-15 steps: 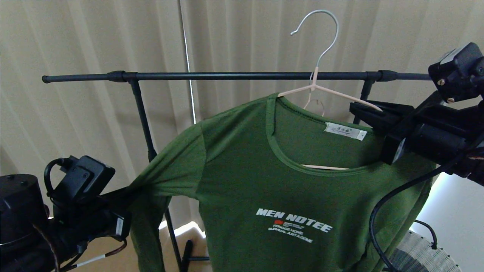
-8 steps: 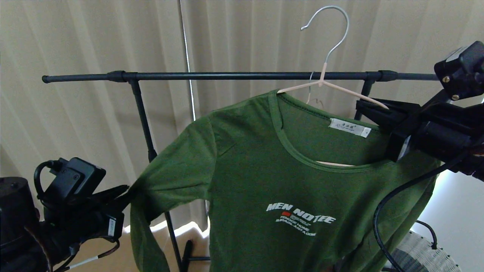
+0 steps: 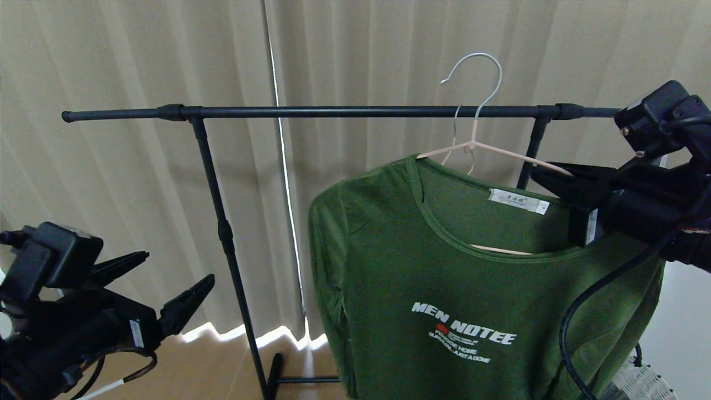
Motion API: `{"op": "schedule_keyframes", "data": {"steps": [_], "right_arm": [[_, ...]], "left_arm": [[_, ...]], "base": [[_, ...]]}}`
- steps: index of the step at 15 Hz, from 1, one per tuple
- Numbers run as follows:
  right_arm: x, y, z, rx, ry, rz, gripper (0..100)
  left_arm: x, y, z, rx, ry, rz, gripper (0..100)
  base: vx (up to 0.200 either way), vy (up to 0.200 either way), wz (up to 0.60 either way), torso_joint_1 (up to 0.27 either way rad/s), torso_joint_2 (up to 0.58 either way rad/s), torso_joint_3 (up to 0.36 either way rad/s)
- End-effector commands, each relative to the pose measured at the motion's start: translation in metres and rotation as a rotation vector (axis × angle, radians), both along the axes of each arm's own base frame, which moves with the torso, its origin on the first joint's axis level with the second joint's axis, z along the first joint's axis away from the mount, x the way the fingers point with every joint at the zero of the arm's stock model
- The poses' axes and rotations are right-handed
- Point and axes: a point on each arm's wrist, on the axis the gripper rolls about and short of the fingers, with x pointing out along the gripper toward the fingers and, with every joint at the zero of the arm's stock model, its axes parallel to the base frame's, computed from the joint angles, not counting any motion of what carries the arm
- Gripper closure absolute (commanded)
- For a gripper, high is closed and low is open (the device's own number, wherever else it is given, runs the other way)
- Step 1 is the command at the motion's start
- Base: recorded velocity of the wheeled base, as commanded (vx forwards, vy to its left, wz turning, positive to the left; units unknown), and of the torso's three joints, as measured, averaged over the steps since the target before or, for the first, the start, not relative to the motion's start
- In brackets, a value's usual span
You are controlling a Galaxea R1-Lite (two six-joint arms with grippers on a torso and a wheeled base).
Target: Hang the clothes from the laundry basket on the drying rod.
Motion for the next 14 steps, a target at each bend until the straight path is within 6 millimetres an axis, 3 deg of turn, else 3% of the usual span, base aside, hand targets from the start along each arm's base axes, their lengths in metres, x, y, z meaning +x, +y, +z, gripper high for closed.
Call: {"op": "schedule_keyframes", "data": {"steps": [1,6,14], "right_arm": [[0.001,0.0,-0.002,-0.01,0.018,-0.013,100],[-0.014,-0.016,-0.002,-0.071,0.117,-0.113,100],[-0.012,-0.033,-0.005,-0.075,0.153,-0.195,100]], "left_arm": [[-0.016,0.002,0.012,-0.041,-0.077,-0.014,0],[-0.035,0.007,-0.004,-0.029,-0.052,-0.025,0],[-0.034,0.008,0.001,-0.037,-0.078,-0.021,0]], "base": [[0.0,0.0,0.0,0.0,0.0,0.0],[0.0,0.0,0.0,0.0,0.0,0.0],[0.0,0.0,0.0,0.0,0.0,0.0]]}}
